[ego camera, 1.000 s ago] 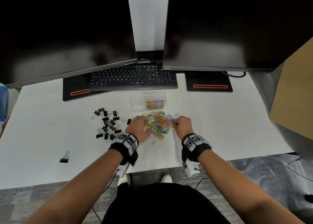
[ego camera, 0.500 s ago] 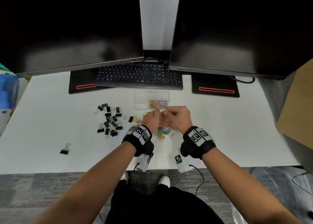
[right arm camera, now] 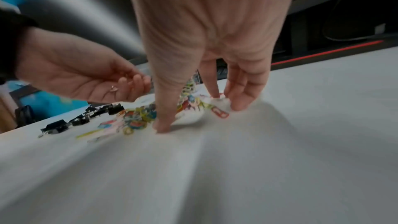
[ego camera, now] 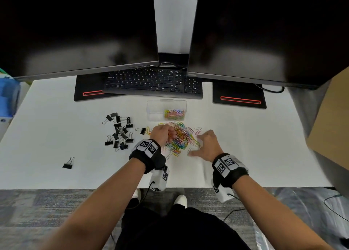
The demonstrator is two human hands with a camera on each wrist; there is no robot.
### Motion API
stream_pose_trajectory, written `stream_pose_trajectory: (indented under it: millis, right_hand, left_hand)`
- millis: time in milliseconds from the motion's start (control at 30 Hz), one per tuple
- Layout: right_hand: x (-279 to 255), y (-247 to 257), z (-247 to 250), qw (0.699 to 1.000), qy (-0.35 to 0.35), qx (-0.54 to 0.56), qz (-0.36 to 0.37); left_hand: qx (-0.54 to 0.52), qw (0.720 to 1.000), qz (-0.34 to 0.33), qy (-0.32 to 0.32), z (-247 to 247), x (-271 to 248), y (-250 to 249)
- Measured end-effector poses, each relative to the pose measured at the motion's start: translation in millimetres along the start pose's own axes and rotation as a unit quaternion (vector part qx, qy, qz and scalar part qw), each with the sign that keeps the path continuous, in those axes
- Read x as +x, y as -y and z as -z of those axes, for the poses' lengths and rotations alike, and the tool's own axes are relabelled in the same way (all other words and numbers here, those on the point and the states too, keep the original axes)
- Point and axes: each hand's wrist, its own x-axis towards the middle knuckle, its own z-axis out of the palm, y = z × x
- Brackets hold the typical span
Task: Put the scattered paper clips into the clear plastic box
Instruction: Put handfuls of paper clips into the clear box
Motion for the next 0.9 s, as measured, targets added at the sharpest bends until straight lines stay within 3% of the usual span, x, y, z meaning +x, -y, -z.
stream_pose_trajectory:
  millis: [400, 667, 900]
  right_hand:
    - [22, 4, -13, 0.994, -0.099, 0.025, 0.041]
    - [17, 16, 19, 0.988, -0.121, 0.084, 0.056]
    - [4, 62, 34, 0.978, -0.074, 0.126, 0.152]
  left_hand:
    - [0.005, 1.0, -0.001, 0.003, -13, -5, -2]
    - [-0.044, 0.998, 0.036, 0.009, -15, -5, -4]
    - [-0.017, 0.998, 0.054, 0.024, -19, -7, -8]
